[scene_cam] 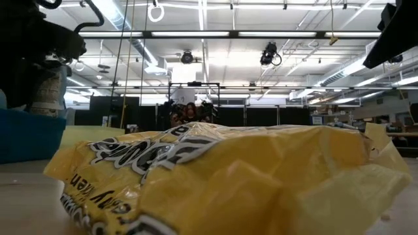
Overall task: Sort Maruchan noodles
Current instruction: Adjust the blue noodle packs in the blue bin
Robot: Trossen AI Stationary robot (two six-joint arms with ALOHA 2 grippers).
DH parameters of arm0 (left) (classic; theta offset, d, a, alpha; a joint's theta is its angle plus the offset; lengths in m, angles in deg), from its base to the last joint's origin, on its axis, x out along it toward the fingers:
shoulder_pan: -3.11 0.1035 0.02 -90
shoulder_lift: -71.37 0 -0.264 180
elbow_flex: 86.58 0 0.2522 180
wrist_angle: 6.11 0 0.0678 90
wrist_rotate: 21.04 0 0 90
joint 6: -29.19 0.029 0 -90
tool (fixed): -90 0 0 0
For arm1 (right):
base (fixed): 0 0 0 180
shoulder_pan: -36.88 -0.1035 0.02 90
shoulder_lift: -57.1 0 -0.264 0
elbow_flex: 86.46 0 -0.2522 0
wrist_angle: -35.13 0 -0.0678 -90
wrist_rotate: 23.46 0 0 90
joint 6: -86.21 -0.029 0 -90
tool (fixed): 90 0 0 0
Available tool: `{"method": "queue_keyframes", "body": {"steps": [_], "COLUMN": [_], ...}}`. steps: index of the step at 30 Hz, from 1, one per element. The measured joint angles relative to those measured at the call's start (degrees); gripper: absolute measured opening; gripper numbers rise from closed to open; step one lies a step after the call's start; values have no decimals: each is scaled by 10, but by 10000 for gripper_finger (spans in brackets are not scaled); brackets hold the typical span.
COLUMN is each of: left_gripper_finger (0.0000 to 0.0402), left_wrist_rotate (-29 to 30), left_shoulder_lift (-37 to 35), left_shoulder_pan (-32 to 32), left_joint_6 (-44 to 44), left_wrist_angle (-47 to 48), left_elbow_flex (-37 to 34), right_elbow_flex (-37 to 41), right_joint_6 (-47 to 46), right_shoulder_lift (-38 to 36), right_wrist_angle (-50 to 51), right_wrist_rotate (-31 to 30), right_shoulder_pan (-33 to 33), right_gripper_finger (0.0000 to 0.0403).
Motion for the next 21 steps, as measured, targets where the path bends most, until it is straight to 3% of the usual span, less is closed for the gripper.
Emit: {"method": "queue_keyframes", "body": {"steps": [7, 13, 18, 21], "left_gripper_finger": [140, 193, 203, 203], "left_wrist_rotate": [-19, -28, -27, -28], "left_shoulder_lift": [14, 13, 17, 27], "left_shoulder_pan": [-3, -4, -8, -11], "left_joint_6": [-47, -69, -97, -102], "left_wrist_angle": [8, 49, 47, 47], "left_elbow_flex": [4, 52, 44, 26], "right_elbow_flex": [-1, -1, -1, 1], "right_joint_6": [19, 25, 28, 47], "right_shoulder_lift": [0, 0, 0, 0], "right_wrist_angle": [-10, -6, -6, -26], "right_wrist_rotate": [-1, -2, -14, -61], "right_shoulder_pan": [0, 12, 22, 23], "right_gripper_finger": [63, 63, 63, 63]}}
